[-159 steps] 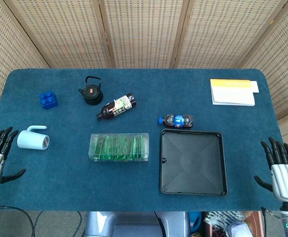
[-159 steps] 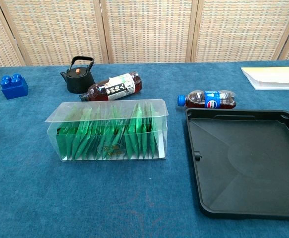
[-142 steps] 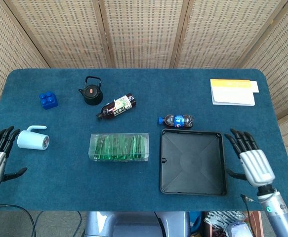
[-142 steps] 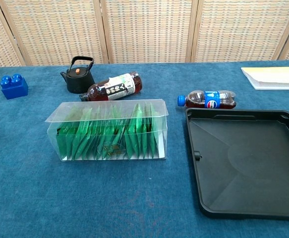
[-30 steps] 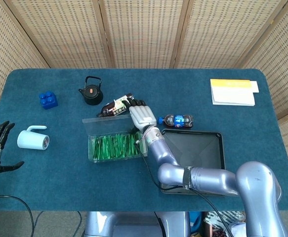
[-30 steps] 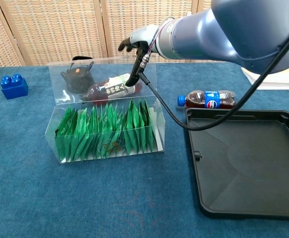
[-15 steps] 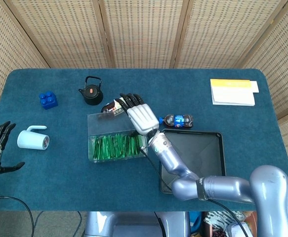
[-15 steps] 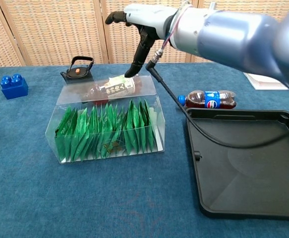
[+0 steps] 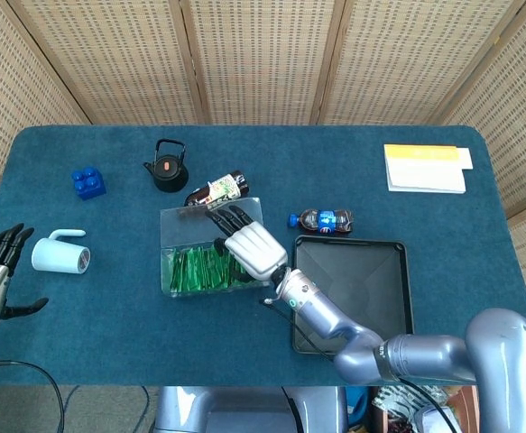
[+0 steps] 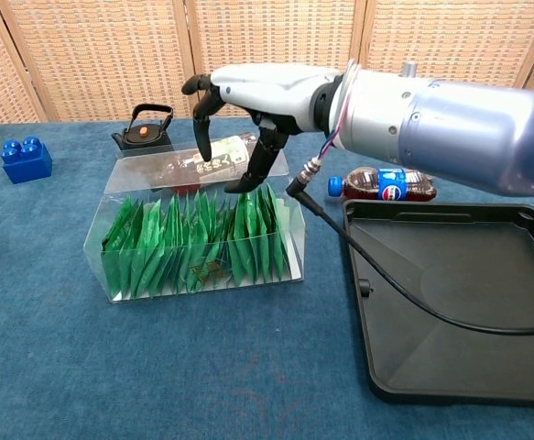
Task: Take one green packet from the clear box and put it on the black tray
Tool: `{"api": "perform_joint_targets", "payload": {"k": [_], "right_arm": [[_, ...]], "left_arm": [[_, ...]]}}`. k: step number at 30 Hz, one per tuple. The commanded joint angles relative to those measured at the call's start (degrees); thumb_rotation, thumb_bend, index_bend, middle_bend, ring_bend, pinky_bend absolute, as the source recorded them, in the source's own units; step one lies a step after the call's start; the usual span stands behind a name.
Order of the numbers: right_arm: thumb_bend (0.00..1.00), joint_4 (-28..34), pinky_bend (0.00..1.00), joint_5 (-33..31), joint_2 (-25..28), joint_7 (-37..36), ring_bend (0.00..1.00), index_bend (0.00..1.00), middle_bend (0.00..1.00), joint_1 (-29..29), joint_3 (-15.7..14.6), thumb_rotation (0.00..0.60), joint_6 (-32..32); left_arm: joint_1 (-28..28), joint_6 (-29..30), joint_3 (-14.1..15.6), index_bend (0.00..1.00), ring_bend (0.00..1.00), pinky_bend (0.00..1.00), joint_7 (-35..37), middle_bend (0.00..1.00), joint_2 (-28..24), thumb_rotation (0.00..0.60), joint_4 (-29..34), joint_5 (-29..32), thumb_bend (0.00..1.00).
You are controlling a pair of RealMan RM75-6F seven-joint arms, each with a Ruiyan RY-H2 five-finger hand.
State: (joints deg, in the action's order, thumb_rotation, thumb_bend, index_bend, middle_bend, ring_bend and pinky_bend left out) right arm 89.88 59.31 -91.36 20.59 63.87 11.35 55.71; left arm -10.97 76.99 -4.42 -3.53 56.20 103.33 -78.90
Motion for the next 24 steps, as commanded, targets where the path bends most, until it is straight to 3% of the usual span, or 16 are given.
{"api": "perform_joint_targets", "payload": {"k": [1, 15, 24], "right_arm": [[0.4, -0.72, 0.0, 0.05, -0.81, 0.07, 0.0, 0.49, 0.0, -0.05, 0.37, 0.6, -0.5], [0.4, -8.1, 0.0, 0.9, -5.38, 2.44, 0.0, 0.49, 0.0, 0.66, 1.28, 0.6, -2.24], [0.4, -13.42, 0.0, 3.45, -7.01, 4.14, 0.0, 0.49, 0.0, 0.66, 0.23, 0.6, -3.27]], "left_arm": [[-0.04, -0.06, 0.03, 0.0, 0.0, 0.0, -0.07, 0.0, 0.04, 0.6, -0.01, -0.01, 0.08], [-0.34, -0.7, 0.18, 0.0, 0.0, 0.0, 0.13, 0.0, 0.12, 0.6, -0.28, 0.1, 0.08], [-0.42, -0.81, 0.33, 0.0, 0.0, 0.0, 0.03, 0.0, 0.13, 0.6, -0.15, -0.04, 0.08]]}}
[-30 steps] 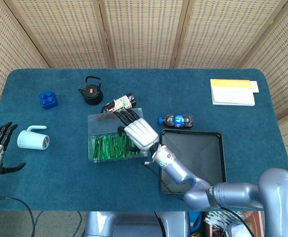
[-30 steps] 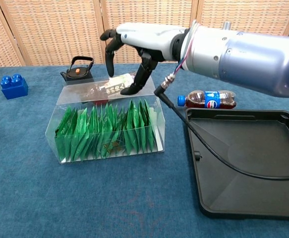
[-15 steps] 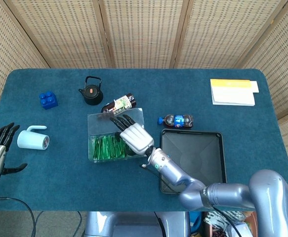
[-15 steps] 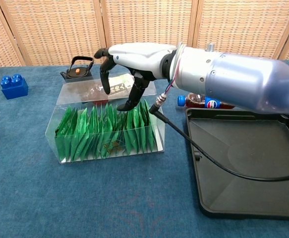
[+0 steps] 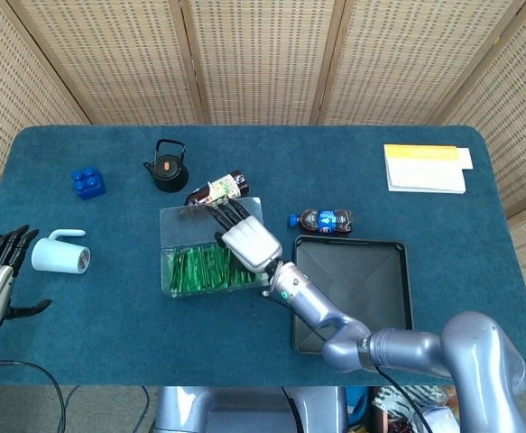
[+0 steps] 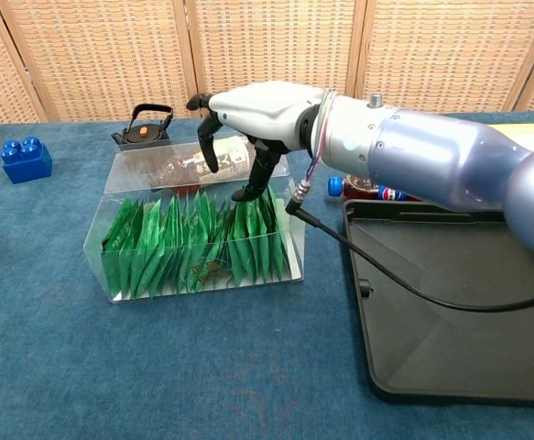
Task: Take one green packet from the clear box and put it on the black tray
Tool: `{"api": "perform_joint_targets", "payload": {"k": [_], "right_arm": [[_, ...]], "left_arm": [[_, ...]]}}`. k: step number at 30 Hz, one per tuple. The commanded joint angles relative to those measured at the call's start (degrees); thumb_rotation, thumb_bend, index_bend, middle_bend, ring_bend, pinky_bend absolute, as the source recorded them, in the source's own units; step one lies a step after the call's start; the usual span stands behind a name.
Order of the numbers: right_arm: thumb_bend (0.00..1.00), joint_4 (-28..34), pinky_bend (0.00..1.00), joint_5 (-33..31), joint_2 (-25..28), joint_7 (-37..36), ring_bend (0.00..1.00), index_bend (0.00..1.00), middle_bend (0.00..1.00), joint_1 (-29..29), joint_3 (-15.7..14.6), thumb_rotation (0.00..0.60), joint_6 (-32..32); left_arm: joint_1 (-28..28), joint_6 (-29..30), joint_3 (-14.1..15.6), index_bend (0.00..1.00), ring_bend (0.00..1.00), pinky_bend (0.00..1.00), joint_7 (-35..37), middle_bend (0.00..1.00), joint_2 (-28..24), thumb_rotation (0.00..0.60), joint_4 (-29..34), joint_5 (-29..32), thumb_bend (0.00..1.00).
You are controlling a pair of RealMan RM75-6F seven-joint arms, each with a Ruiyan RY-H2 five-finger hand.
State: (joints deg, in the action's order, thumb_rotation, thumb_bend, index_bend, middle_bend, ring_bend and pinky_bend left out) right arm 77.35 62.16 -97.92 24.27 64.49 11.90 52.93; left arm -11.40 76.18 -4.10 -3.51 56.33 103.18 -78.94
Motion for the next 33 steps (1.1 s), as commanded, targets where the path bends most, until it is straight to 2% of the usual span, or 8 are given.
{"api": "perform_joint_targets", "payload": {"k": [1, 28, 33], "right_arm": [[0.4, -1.38, 0.0, 0.73, -0.66, 0.69, 0.0, 0.49, 0.0, 0.07, -0.38, 0.6, -0.74], [0.4, -7.62, 0.0, 0.74, -4.99, 1.98, 0.0, 0.51, 0.0, -0.13, 1.05, 0.6, -2.76], [0.45, -8.17, 0.0, -0.16, -4.86, 3.77, 0.0, 0.52, 0.0, -0.72, 1.11, 0.6, -2.49]], "left_arm": [[0.01, -0.01, 0.01, 0.0, 0.0, 0.0, 0.05, 0.0, -0.02, 0.6, -0.01, 0.03, 0.08], [-0.27, -0.6, -0.06, 0.0, 0.0, 0.0, 0.81, 0.0, -0.15, 0.6, -0.43, 0.53, 0.08], [-0.39, -0.8, -0.05, 0.0, 0.0, 0.0, 0.74, 0.0, -0.1, 0.6, -0.5, 0.6, 0.08]]}}
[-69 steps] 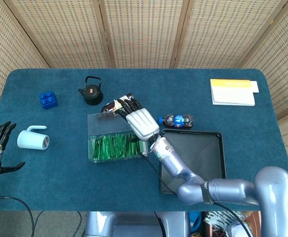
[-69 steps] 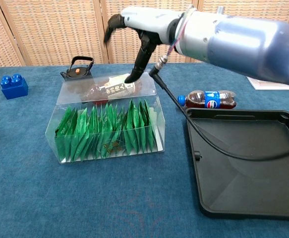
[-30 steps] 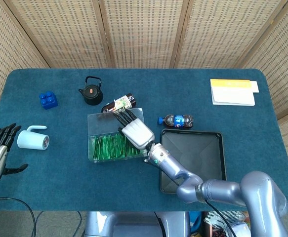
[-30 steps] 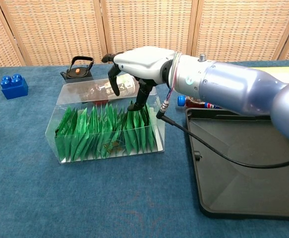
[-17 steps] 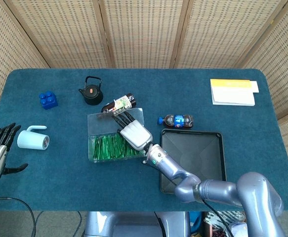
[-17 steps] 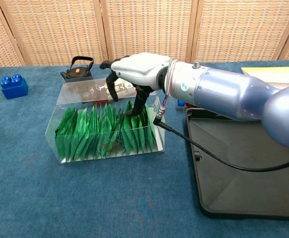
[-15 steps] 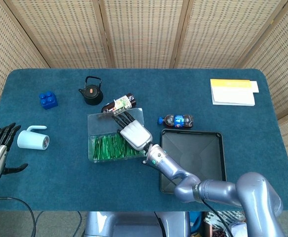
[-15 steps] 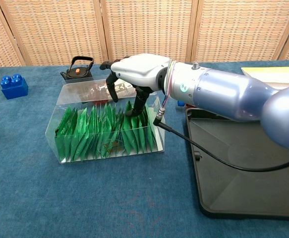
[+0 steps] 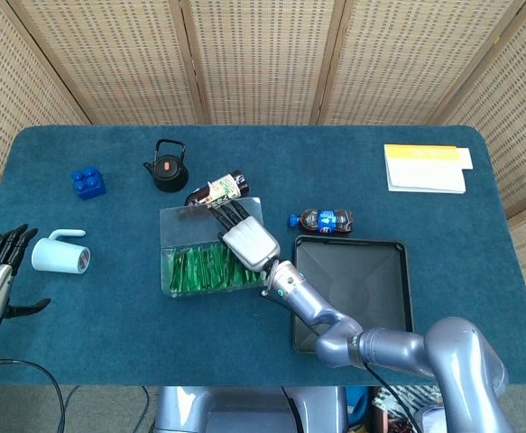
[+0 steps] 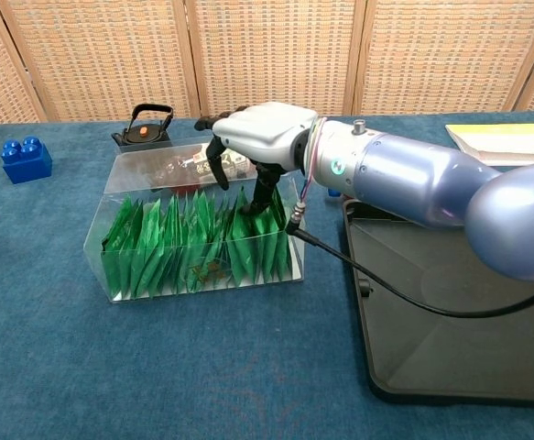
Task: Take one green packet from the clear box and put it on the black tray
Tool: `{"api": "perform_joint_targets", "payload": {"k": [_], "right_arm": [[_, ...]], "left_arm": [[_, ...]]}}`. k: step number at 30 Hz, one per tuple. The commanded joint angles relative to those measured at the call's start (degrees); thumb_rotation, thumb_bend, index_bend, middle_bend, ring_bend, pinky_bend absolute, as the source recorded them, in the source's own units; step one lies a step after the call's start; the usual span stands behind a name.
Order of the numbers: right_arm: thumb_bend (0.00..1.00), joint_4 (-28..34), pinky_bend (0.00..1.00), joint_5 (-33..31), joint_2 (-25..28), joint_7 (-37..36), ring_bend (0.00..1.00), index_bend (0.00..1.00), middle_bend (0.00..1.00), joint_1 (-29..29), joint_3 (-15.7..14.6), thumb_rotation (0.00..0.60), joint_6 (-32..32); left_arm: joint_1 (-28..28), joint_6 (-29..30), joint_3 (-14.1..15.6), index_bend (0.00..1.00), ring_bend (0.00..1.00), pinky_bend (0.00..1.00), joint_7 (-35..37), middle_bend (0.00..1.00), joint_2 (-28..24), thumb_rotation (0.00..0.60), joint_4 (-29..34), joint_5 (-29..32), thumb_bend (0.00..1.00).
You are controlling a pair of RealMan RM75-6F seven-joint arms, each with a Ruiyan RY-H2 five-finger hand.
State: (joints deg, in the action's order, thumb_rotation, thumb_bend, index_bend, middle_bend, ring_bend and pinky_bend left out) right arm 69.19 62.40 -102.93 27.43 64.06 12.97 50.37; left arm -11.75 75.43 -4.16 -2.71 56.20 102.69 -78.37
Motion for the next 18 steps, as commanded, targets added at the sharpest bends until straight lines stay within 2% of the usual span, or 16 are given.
{"api": "perform_joint_targets", "payload": {"k": [1, 5, 18], "right_arm": [[0.46, 0.05, 0.0, -0.42, 0.19, 0.82, 0.0, 0.52, 0.0, -0.34, 0.05, 0.6, 0.07], [0.49, 0.11, 0.0, -0.48, 0.18, 1.32, 0.0, 0.53, 0.0, -0.52, 0.17, 0.6, 0.01], [0.5, -0.6, 0.0, -0.15, -0.53, 1.0, 0.0, 0.53, 0.0, -0.92, 0.51, 0.6, -0.34]], "left_arm": [[-0.05, -0.08, 0.04, 0.0, 0.0, 0.0, -0.11, 0.0, 0.04, 0.6, 0.0, 0.02, 0.08], [-0.07, -0.1, 0.05, 0.0, 0.0, 0.0, -0.3, 0.0, 0.06, 0.6, 0.09, 0.11, 0.08], [-0.12, -0.17, 0.01, 0.0, 0.0, 0.0, -0.02, 0.0, 0.02, 0.6, -0.01, 0.24, 0.08]]}}
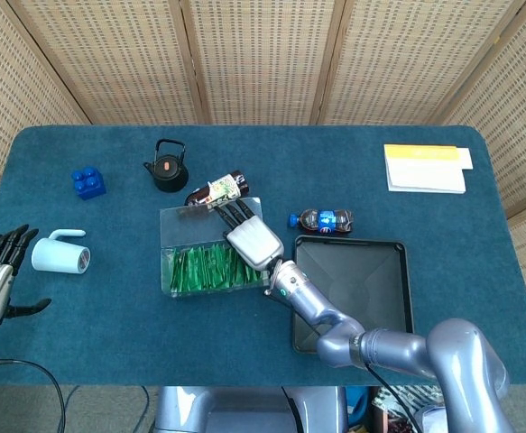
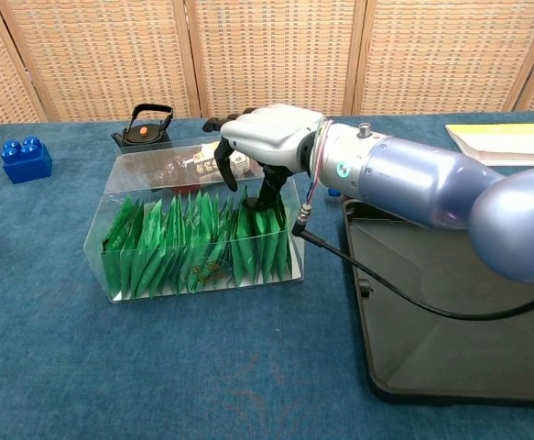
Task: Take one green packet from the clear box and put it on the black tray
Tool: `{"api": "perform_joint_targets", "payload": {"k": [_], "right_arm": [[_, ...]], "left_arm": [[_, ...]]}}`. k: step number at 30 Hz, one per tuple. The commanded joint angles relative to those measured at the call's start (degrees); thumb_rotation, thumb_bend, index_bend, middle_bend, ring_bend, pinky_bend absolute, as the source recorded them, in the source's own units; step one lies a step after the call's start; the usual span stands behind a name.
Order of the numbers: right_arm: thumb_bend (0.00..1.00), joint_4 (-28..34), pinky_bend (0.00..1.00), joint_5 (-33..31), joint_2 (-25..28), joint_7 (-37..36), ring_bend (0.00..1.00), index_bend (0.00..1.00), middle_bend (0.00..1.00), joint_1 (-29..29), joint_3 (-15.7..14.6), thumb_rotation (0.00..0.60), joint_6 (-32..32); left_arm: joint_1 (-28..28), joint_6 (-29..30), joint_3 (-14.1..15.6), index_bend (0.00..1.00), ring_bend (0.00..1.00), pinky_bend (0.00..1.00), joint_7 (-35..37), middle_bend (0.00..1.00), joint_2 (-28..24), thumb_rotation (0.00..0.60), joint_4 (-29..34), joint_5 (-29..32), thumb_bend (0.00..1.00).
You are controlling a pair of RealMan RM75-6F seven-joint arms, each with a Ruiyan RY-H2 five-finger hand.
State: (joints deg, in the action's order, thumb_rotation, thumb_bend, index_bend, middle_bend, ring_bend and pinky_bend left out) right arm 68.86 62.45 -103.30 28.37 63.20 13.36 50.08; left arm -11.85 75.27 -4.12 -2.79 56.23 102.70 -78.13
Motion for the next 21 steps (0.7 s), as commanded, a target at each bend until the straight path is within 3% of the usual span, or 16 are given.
{"api": "perform_joint_targets", "payload": {"k": [1, 21], "right_arm": [[0.5, -0.41, 0.0, -0.25, -0.25, 0.15, 0.0, 0.53, 0.0, -0.07, 0.15, 0.6, -0.11], [0.51, -3.09, 0.0, -0.47, -3.41, -0.36, 0.0, 0.54, 0.0, 0.94, 2.58, 0.6, 0.08]], "left_arm": [[-0.03, -0.03, -0.02, 0.0, 0.0, 0.0, 0.1, 0.0, -0.02, 0.6, -0.02, -0.01, 0.08], [-0.2, -0.45, -0.07, 0.0, 0.0, 0.0, 0.81, 0.0, -0.2, 0.6, -0.28, 0.25, 0.08]]}}
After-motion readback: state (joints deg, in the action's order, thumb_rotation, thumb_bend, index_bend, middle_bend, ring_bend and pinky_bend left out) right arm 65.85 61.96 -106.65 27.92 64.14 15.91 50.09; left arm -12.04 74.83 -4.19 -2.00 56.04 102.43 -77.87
